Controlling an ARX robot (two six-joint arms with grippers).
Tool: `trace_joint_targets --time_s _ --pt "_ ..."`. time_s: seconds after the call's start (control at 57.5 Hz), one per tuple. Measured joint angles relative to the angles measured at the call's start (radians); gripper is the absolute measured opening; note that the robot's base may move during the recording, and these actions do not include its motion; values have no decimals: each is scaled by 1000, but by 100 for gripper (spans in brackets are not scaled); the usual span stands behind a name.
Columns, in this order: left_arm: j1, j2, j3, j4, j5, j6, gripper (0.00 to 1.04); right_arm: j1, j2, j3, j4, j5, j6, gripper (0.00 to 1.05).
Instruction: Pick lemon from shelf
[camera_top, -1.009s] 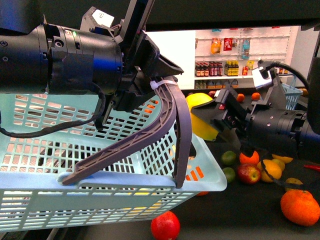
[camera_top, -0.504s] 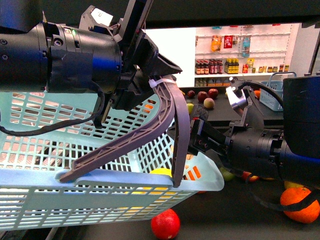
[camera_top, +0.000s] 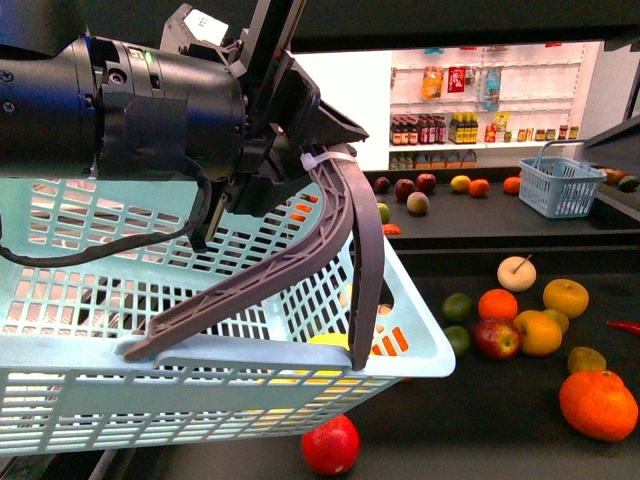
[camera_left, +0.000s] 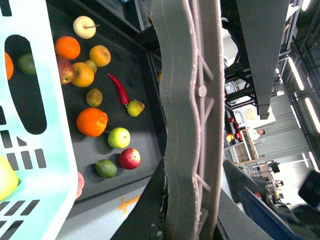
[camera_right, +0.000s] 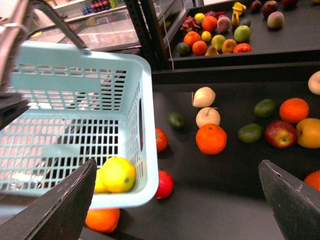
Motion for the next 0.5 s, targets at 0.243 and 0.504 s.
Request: trace_joint_targets --time_s 0.243,0.504 --pt "0 0 0 0 -1 -1 11 -161 -526 -214 -212 63 -117 84" --pt "0 0 0 0 2 1 11 -188 -935 -457 -283 131 -157 39"
